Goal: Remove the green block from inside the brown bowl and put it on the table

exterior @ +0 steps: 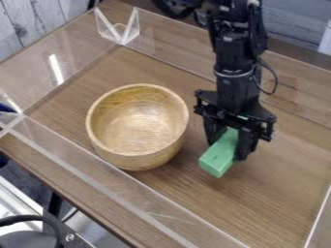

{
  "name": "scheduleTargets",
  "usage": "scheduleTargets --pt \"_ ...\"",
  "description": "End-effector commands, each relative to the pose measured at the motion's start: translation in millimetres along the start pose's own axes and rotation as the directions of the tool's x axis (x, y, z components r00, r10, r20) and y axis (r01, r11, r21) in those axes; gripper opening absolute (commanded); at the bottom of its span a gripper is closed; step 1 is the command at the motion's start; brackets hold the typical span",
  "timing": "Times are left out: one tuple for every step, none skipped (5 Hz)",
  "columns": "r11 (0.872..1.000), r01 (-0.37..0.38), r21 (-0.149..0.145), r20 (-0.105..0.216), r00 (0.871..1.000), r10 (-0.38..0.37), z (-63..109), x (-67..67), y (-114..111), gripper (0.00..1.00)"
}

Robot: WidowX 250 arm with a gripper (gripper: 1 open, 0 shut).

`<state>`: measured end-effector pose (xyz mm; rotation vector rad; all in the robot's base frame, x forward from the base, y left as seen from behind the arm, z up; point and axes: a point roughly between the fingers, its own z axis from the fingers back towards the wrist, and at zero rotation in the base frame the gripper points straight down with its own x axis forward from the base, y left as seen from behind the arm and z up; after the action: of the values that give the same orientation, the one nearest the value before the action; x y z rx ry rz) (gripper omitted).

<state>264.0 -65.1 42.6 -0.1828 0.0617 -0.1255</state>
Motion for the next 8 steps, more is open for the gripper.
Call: scheduleTargets --pt "1.0 -0.005 0.006 0.06 0.998 0.004 12.2 15.3 2 0.0" --pt "1.0 -0.013 0.009 0.058 0.998 0.013 11.0 17.3 5 0.0" --pt "1.0 -0.021 0.012 0.054 0.998 0.02 10.1 18.2 8 0.0" --pt "0.999 -0.028 0.016 0.051 0.998 0.027 12.2 18.4 10 1.0" --pt "0.999 -0.037 0.019 0.06 0.998 0.036 21.2 19.0 11 1.0" --pt "0.999 -0.045 0.025 0.075 0.996 0.043 31.9 19.4 13 1.0" --pt "0.998 -0.051 0.031 0.103 0.994 0.047 48.4 19.5 14 1.0" --pt "0.998 -0.049 0.042 0.136 0.99 0.043 70.3 19.8 13 1.0"
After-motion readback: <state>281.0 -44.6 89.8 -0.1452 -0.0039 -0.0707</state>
